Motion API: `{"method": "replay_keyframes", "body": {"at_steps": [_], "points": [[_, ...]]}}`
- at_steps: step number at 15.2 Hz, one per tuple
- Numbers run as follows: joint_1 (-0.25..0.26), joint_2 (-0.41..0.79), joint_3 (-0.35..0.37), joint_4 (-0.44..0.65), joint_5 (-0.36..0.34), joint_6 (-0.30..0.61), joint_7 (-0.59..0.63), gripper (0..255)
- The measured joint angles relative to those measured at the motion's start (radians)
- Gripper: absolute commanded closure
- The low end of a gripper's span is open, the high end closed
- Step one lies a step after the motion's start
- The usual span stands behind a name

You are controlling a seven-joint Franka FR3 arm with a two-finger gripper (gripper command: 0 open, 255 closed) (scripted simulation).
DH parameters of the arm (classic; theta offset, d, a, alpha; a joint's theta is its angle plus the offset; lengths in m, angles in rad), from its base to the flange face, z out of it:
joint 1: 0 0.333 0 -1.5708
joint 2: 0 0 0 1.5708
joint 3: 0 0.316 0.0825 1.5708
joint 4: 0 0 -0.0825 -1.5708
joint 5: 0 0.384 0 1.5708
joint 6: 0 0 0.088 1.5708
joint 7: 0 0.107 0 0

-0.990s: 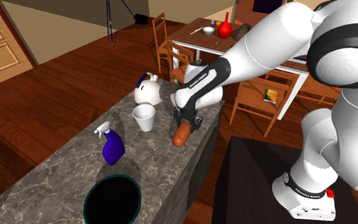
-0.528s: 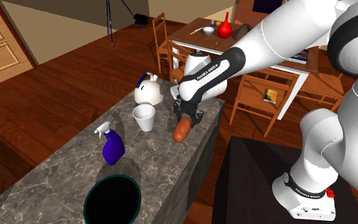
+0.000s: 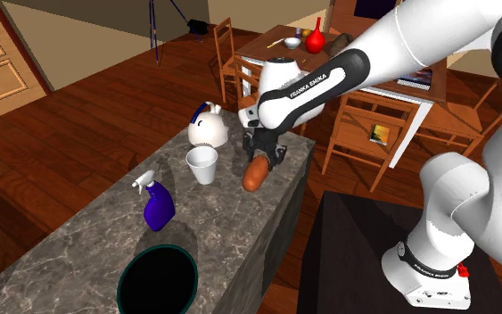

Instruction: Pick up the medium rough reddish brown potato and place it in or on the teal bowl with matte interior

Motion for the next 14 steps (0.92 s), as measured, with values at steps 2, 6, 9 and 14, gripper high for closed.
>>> {"method": "replay_keyframes", "body": {"at_steps": [2, 6, 9, 14], "points": [[0.002, -0.026, -0.002, 0.007, -0.035, -0.022, 0.028, 255], [-0.002, -0.076, -0.003, 0.027, -0.098, -0.07, 0.074, 255], [0.013, -0.089, 0.018, 0.037, -0.115, -0.084, 0.122, 255], [0.073, -0.059, 0.083, 0.072, -0.095, -0.085, 0.233, 255]]}}
